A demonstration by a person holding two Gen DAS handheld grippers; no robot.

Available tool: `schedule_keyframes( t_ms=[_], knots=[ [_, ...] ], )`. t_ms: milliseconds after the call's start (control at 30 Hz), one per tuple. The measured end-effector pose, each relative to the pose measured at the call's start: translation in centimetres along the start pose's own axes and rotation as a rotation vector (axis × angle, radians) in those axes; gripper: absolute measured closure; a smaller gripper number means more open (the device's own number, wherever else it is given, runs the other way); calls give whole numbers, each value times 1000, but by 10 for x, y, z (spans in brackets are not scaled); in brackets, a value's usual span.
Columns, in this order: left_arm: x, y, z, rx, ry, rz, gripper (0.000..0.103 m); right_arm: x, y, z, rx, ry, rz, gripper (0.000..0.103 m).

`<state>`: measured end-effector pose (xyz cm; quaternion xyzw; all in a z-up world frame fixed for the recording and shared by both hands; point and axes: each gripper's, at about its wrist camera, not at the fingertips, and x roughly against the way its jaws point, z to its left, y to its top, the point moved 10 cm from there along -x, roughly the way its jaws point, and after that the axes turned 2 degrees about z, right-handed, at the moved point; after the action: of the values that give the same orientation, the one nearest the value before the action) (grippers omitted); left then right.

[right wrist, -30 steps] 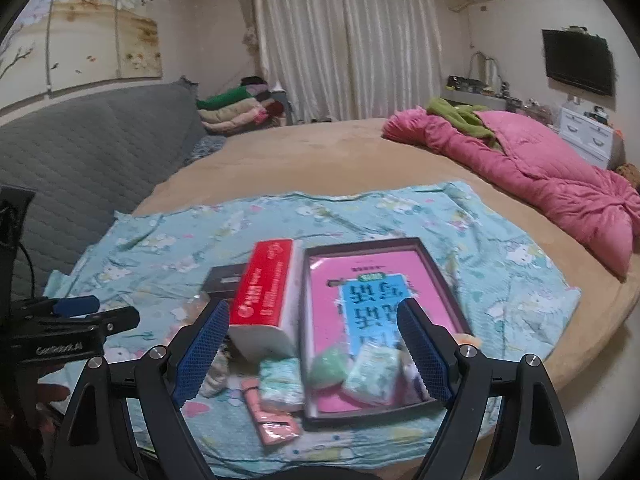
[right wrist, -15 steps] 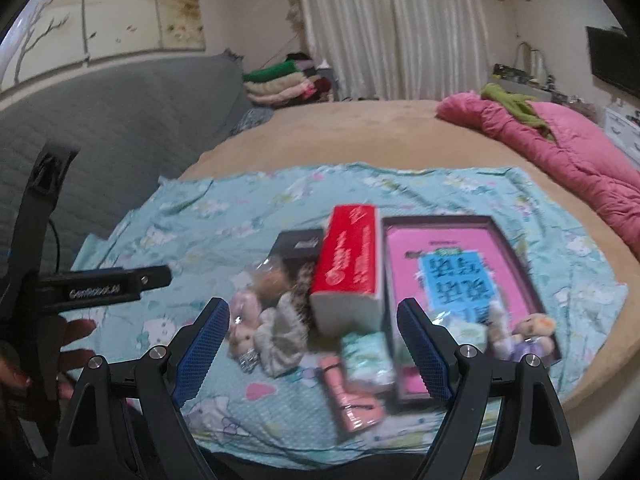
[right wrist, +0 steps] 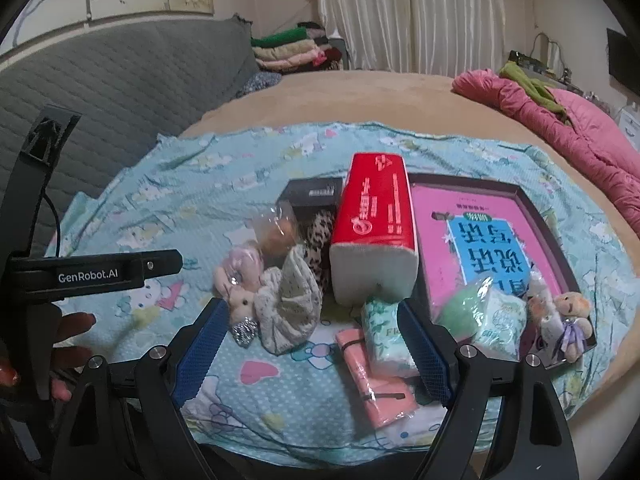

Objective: Organize soft objects
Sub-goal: 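Grasp the pink-bowed plush bunny with the left gripper while the right gripper grasps the white floral scrunchie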

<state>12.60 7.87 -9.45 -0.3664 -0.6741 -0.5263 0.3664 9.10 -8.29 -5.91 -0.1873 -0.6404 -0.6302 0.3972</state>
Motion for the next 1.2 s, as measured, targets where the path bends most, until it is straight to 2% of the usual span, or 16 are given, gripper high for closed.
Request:
schedule_keyframes(
  t_ms=[200,433,600,667,967,1067,1133,1167,1200],
  knots=[
    [-31,-2,3,13,-36,30,26,-19,-5,8,39,-5,12,16],
    [-66,3,-2,77,-130,71,26,-41,-10,10,76,-20,30,16],
    [-87,8,-4,104,-160,87,26,-61,-11,10,89,-27,48,16],
    [-92,9,-5,118,-188,89,26,-68,-12,10,89,-32,61,16],
    [-102,16,-5,119,-217,78,23,-95,-12,9,55,-42,91,17],
    [-104,17,-6,108,-218,77,22,-99,-8,9,47,-44,84,28],
    [-104,17,-6,111,-219,75,22,-104,-8,10,49,-52,94,43],
    [-104,16,-7,107,-218,75,22,-107,-9,10,53,-52,106,56],
    [-105,16,-7,101,-215,75,22,-109,-11,11,56,-48,116,65]
  ],
)
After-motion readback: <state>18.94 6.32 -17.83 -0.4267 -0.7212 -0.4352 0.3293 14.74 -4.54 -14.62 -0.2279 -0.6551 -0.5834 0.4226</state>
